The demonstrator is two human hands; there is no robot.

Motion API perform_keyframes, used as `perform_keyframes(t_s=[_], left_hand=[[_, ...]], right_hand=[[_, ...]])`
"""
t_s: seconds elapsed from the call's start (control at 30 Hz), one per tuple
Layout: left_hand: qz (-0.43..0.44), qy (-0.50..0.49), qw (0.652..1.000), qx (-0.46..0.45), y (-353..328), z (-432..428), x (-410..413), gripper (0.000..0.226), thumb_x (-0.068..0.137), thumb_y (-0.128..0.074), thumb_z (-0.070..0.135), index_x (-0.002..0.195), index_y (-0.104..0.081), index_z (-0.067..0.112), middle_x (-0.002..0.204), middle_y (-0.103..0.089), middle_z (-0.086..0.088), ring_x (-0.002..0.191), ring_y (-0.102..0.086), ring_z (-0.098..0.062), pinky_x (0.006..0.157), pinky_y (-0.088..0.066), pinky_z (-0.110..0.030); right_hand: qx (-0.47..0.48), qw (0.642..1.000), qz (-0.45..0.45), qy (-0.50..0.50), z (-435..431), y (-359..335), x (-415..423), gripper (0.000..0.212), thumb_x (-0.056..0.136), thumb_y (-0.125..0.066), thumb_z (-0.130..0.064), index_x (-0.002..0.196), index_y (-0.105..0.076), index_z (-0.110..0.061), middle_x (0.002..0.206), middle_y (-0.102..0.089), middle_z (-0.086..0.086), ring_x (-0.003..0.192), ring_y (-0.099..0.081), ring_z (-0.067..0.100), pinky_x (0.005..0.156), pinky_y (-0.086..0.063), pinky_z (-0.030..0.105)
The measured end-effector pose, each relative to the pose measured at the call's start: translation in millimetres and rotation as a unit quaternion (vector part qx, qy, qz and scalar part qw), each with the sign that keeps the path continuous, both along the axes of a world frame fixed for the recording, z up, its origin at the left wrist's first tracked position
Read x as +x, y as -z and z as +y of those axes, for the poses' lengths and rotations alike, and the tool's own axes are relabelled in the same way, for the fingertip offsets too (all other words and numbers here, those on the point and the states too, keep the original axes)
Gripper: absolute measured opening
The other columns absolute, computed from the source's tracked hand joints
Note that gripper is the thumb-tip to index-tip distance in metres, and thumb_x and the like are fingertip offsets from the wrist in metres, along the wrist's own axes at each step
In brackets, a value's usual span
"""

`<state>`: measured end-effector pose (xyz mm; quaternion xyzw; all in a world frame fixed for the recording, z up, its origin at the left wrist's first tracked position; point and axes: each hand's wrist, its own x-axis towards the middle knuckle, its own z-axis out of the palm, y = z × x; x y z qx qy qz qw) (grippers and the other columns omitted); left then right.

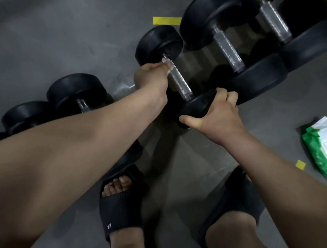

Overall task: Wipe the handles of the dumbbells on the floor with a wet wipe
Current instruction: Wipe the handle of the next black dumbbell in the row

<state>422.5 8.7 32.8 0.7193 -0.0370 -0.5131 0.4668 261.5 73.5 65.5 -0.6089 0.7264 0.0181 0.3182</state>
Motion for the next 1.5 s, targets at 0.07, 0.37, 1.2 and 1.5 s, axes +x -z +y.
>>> perform_keyframes(t_s=[0.07, 0.37, 1.2, 1.5], left_hand=[[-0.007, 0.024, 1.0, -0.003, 1, 5, -1, 0.013, 0.08, -0.085, 0.022, 0.086, -0.075, 0.017, 0.079, -0.077, 0.003, 0.083, -0.075, -0.016, 0.085, -0.06, -0.032], [0.059, 0.137, 0.989, -0.012, 3, 23, -1, 0.018, 0.081, -0.082, 0.006, 0.09, -0.066, 0.008, 0.091, -0.077, -0.012, 0.083, -0.074, -0.021, 0.077, -0.063, -0.031], [-0.026, 0.297, 0.954, -0.02, 15, 43, -4, 0.021, 0.084, -0.077, 0.003, 0.072, -0.063, 0.014, 0.06, -0.067, 0.0, 0.057, -0.063, -0.011, 0.059, -0.052, -0.026], [-0.045, 0.269, 0.962, 0.007, 25, 43, -8, 0.018, 0.081, -0.084, 0.018, 0.076, -0.067, 0.016, 0.071, -0.074, -0.001, 0.068, -0.069, -0.016, 0.059, -0.053, -0.026]], right_hand=[[0.0, 1.0, -0.002, -0.001, 0, 0, 0, 0.126, 0.054, -0.083, -0.073, 0.15, -0.023, -0.016, 0.14, -0.025, 0.004, 0.133, -0.039, 0.033, 0.108, -0.041, 0.042], [-0.005, 1.0, 0.0, -0.001, 0, 3, 0, 0.128, 0.053, -0.082, -0.075, 0.149, -0.023, -0.016, 0.14, -0.025, 0.004, 0.133, -0.039, 0.033, 0.107, -0.042, 0.043], [-0.016, 1.0, -0.006, -0.003, 1, 4, -1, 0.128, 0.054, -0.082, -0.075, 0.15, -0.024, -0.015, 0.139, -0.026, 0.005, 0.132, -0.04, 0.033, 0.108, -0.043, 0.044], [-0.018, 1.0, -0.004, -0.001, 1, 3, -1, 0.128, 0.053, -0.083, -0.074, 0.15, -0.024, -0.014, 0.139, -0.027, 0.005, 0.13, -0.041, 0.034, 0.109, -0.043, 0.045]])
